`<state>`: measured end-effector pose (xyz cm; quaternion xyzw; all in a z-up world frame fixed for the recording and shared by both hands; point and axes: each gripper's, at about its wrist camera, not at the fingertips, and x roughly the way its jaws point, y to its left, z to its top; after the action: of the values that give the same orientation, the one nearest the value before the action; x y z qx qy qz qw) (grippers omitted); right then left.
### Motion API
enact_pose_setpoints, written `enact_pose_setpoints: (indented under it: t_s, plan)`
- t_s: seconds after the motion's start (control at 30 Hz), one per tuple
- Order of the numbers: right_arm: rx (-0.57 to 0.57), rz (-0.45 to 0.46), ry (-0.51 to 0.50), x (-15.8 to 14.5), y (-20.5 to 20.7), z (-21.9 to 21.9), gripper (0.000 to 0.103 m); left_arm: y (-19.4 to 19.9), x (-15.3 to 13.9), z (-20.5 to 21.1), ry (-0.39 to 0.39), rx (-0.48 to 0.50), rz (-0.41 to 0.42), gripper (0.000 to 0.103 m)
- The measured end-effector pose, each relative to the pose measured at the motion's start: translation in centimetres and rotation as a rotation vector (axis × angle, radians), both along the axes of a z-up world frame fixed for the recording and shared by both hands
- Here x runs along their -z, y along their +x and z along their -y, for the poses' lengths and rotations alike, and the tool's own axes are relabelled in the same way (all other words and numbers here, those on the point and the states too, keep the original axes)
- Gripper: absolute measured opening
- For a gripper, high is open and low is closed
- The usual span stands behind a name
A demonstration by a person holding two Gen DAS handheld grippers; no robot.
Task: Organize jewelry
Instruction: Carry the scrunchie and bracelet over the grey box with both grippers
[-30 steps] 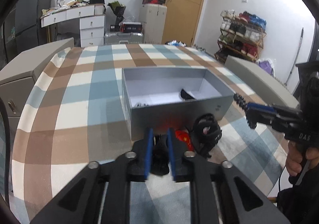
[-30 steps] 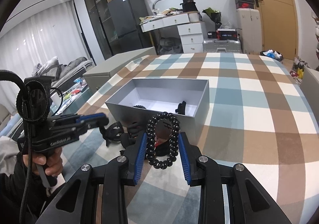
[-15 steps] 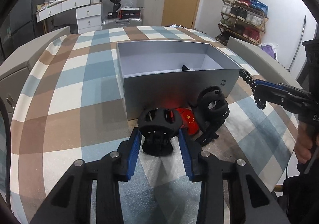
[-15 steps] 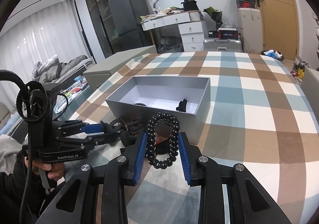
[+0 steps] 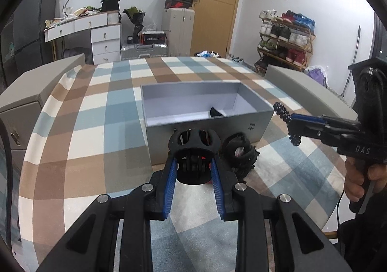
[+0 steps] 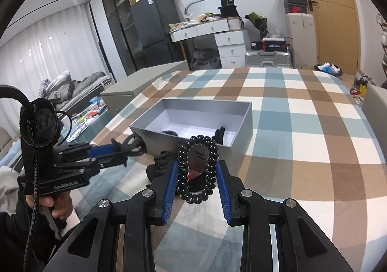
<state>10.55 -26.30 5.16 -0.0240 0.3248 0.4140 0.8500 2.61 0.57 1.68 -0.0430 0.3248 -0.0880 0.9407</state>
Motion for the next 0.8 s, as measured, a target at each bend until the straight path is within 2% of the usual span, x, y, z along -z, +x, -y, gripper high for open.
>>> enact_pose_setpoints:
  t_s: [0.33,0.5,0.8]
  plan:
    - [0.008,-0.002,0.047,-1.9,1.2,-0.6,0.031,1.4,-2.8,-0.8,-0.004,-0.033,0.104,0.023]
    - [0.003,-0.002,0.072,-2.8,1.7,-1.4,0.031,2.9,-3.6,-1.6,-0.026,-0.058,0.129,0.023]
    - [0.009,0.008,0.121,-4.9,3.9,-2.9,0.031,5.4,-3.9,-1.4,-0.003,-0.084,0.15,0.023]
